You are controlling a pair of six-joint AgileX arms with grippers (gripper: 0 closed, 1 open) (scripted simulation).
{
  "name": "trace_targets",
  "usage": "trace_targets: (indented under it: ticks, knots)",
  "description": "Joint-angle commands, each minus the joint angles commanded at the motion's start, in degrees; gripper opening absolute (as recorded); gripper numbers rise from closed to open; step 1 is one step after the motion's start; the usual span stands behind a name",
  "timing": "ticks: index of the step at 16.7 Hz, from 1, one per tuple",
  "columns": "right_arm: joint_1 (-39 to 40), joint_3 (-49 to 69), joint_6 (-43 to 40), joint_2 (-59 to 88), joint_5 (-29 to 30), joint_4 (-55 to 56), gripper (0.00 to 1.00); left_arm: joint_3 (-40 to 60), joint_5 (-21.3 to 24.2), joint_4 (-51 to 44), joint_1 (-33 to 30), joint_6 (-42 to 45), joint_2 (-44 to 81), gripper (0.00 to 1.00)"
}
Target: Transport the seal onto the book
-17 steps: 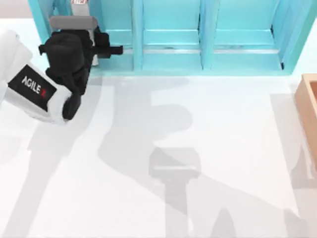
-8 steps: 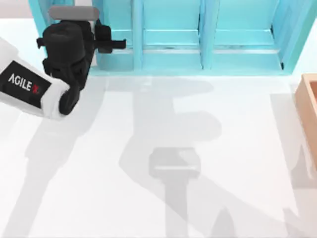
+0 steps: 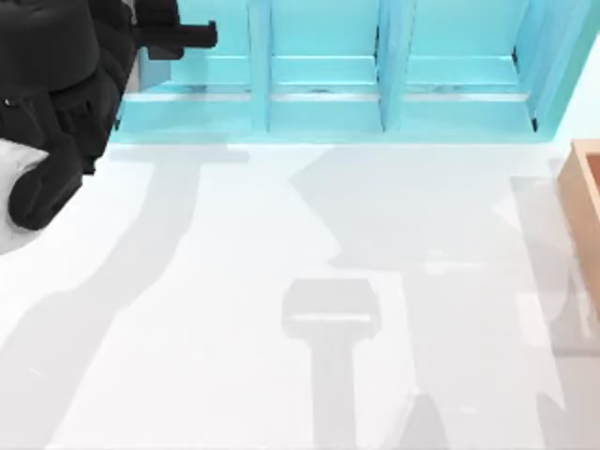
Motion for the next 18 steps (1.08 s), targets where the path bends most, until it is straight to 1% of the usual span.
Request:
trace_targets:
  ticks: [3, 6, 13, 15, 18]
  knots:
    - [0.0, 0.0, 0.0, 0.0, 0.0, 0.0, 1.0, -4.71, -2.3, -6.87, -1.88, -0.2, -11.01, 0.0]
    - [0.0, 0.0, 0.0, 0.0, 0.0, 0.0, 1.0, -7.33, -3.72, -10.82, -3.08, -0.34, -16.63, 0.0]
    - [0.0, 0.0, 0.0, 0.0, 0.0, 0.0, 1.0, -7.56, -4.02, -11.34, -3.2, -0.8, -16.87, 0.0]
    - [0.0, 0.0, 0.0, 0.0, 0.0, 0.0, 1.0, -6.9, -4.78, -11.58, -4.29, -3.61, -15.96, 0.0]
    - [0.0, 0.0, 0.0, 0.0, 0.0, 0.0, 1.0, -5.36, -7.18, -12.62, -7.11, -11.69, -12.91, 0.0]
